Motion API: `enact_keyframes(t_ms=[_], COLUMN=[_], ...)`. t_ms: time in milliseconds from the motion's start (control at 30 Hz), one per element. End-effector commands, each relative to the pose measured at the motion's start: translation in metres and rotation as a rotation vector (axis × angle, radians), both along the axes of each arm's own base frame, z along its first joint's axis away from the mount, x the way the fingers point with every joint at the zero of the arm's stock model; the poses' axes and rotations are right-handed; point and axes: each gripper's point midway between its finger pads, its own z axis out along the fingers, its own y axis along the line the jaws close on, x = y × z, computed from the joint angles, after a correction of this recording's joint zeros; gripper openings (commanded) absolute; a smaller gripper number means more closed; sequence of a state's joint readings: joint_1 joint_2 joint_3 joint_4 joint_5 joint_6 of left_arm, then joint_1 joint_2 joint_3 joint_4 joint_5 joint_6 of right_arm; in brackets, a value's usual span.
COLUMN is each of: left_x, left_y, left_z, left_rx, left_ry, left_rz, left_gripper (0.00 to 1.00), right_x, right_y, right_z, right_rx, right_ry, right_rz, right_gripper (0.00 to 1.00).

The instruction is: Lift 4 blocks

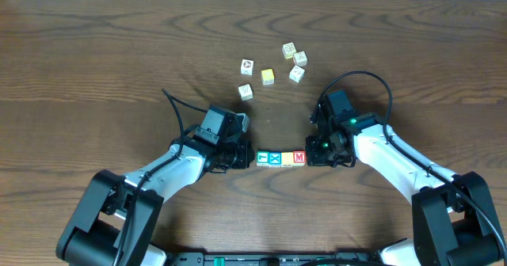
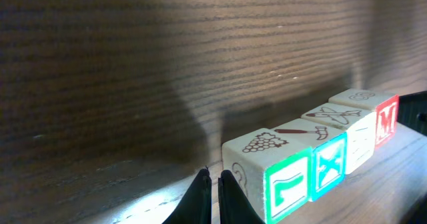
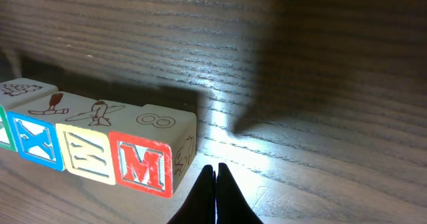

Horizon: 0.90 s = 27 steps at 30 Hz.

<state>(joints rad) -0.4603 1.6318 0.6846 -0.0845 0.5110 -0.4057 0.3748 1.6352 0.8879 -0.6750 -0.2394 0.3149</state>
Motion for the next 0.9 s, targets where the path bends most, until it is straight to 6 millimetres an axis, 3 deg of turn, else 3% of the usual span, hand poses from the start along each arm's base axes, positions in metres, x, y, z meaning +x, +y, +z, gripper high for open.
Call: enact_keyframes(t_ms=[0, 433, 867], left_x=[-0.004, -0.007, -0.008], left_y=[-0.001, -0.002, -0.002], left_z=[-0.004, -0.004, -0.004], left_rx=[-0.008, -0.02, -0.023], left_ry=[0.032, 0.065, 0.081], left_rz=[0.014, 0.039, 0.051], left_gripper=[0.08, 0.07, 0.07], right_x=[-0.004, -0.008, -0.002], right_y=[0.008, 0.012, -0.006], right_z=[0.004, 0.005, 0.0], right_rx=[0.034, 0.061, -0.045], right_ry=[0.011, 0.046, -0.003], right_rz=[-0.003, -0.048, -0.03], right_gripper=[0.01, 0.01, 0.01])
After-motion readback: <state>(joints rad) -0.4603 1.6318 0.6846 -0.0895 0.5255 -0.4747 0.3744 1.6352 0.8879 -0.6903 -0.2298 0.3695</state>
